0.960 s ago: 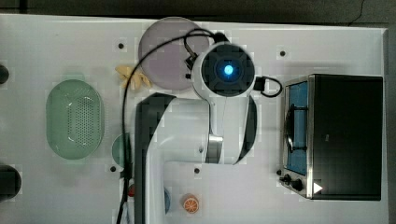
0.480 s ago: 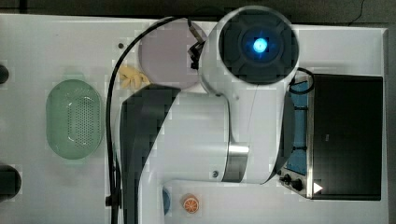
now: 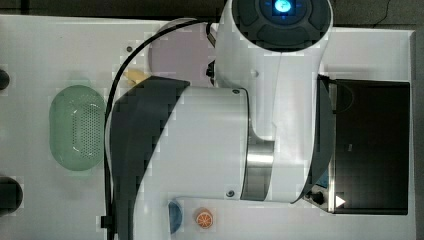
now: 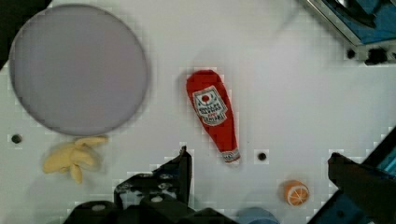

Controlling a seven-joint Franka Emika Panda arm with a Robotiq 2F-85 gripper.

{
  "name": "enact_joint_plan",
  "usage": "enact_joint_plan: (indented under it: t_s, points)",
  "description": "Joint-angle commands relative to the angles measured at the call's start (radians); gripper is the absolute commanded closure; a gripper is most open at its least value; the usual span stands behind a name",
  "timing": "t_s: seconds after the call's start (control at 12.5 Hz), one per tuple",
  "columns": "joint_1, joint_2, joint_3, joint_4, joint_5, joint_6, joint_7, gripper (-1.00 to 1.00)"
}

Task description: Pick Ketchup from oven and place it on table.

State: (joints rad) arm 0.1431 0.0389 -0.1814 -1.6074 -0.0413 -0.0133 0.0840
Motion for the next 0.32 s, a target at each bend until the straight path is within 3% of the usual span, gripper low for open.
enact_joint_plan:
  t_s: [0.08,0.32]
  points:
    - [-0.012,-0.016,-0.002,0.028,0.024,-0.012,0.048,-1.00]
    - [-0.012,-0.013,0.000,0.028,0.024,-0.011,0.048,-1.00]
